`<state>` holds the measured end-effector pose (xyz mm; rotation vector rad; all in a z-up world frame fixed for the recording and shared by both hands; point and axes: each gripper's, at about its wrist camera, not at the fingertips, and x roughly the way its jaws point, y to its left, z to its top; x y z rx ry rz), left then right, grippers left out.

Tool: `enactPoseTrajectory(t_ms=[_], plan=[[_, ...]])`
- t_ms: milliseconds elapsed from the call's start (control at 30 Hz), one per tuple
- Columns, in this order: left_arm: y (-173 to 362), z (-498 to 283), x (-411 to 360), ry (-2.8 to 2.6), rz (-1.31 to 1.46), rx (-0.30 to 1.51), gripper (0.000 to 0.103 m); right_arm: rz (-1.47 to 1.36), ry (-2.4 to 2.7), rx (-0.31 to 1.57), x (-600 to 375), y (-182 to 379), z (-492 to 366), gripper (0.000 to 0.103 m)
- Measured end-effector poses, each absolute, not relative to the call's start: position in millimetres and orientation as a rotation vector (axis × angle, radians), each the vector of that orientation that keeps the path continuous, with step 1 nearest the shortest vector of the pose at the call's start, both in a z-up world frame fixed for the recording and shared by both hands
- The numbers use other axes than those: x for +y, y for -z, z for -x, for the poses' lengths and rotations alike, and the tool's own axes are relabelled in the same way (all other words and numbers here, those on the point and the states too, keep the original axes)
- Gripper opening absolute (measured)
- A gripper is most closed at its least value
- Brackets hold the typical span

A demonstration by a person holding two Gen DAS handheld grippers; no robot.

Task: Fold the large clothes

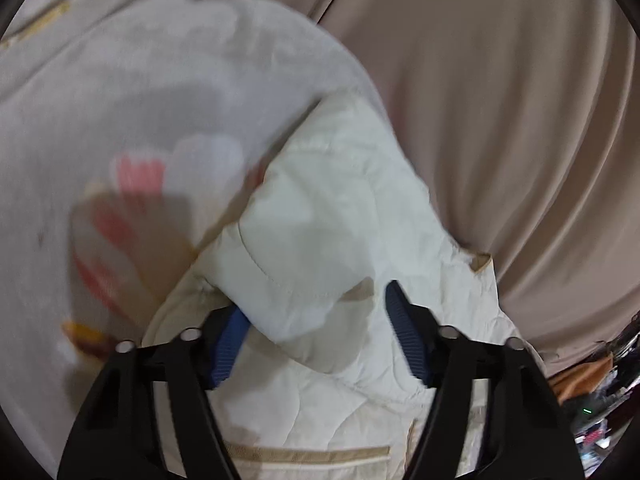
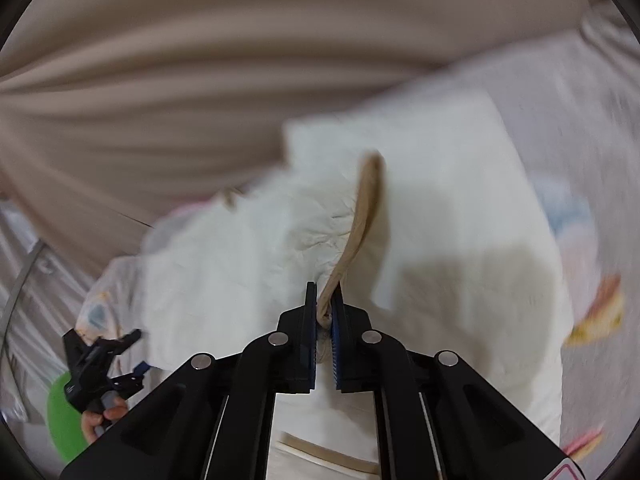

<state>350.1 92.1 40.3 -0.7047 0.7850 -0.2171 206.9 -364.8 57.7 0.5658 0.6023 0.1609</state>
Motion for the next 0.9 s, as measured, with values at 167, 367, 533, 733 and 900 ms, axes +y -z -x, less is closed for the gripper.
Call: enactPoseTrajectory(t_ms=[167, 367, 533, 733, 900], plan=[[-15.9, -364.8, 80.5, 0.189, 0.607, 0.853, 0.024, -0.526, -0.118, 0.472, -382.8, -69.6, -181.6, 0.005], [-7.3, -352.0, 57.3, 0.158, 0.460, 0.777, 0.025, -0.555, 0.002, 0.707, -400.8, 8.7, -215.1, 0.003], [-3.4, -345.2, 58.4, 0.165, 0.464, 0.757, 0.027, -0.562, 0.022, 0.712, -404.8, -2.5, -203.2, 0.010], [-2.6, -342.4, 54.6, 0.155, 0.462, 0.738, 0.027, -0.494, 0.066, 0.585, -391.8, -55.6, -187.2, 0.021], [-2.0, -343.7, 57.4, 0.163, 0.486, 0.735, 0.028, -0.281, -0.155, 0.613, -293.1, -94.4, -237.1, 0.021]])
